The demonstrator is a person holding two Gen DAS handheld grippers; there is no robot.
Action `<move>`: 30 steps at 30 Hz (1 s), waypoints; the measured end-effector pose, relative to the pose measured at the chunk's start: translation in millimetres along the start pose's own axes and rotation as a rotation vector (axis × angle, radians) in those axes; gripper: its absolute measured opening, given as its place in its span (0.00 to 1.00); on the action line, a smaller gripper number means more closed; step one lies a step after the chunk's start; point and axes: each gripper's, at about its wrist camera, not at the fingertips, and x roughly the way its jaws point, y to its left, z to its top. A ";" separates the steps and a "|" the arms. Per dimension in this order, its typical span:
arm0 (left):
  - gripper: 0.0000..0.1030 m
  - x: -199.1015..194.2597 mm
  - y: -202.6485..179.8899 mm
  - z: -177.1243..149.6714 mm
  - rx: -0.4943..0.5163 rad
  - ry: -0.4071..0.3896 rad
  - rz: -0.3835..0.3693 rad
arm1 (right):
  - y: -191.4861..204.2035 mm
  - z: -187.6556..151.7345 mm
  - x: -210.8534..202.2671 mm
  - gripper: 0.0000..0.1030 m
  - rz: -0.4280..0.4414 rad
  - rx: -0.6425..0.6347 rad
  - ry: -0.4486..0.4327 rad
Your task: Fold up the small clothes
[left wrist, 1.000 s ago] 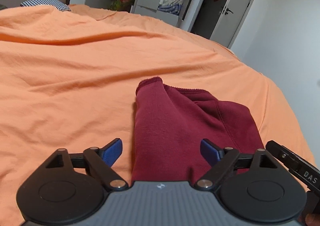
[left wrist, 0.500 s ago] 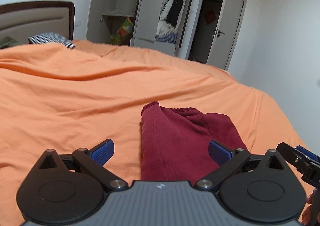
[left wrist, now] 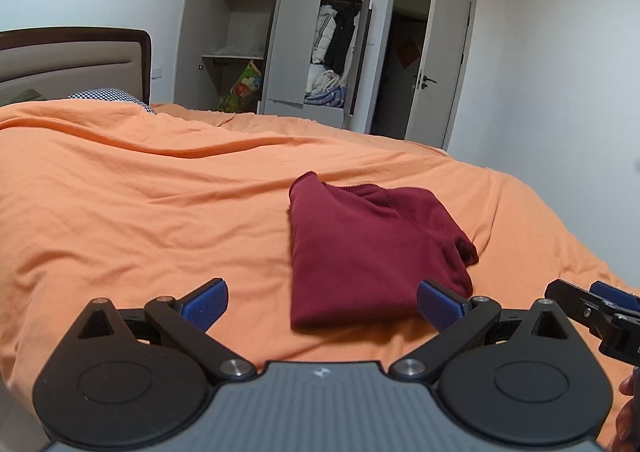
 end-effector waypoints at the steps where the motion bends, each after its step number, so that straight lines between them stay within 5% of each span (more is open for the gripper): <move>1: 1.00 -3.8 1.9 -5.3 -0.002 -0.002 -0.003 | 2.2 -3.5 -5.2 0.99 -0.002 -0.008 0.002; 14: 1.00 -48.7 17.0 -58.0 -0.001 -0.053 0.006 | 17.9 -49.9 -45.5 0.99 -0.033 -0.024 -0.016; 30: 1.00 -52.5 28.3 -66.4 -0.014 -0.062 0.024 | 23.2 -59.4 -42.6 0.99 -0.044 -0.048 -0.007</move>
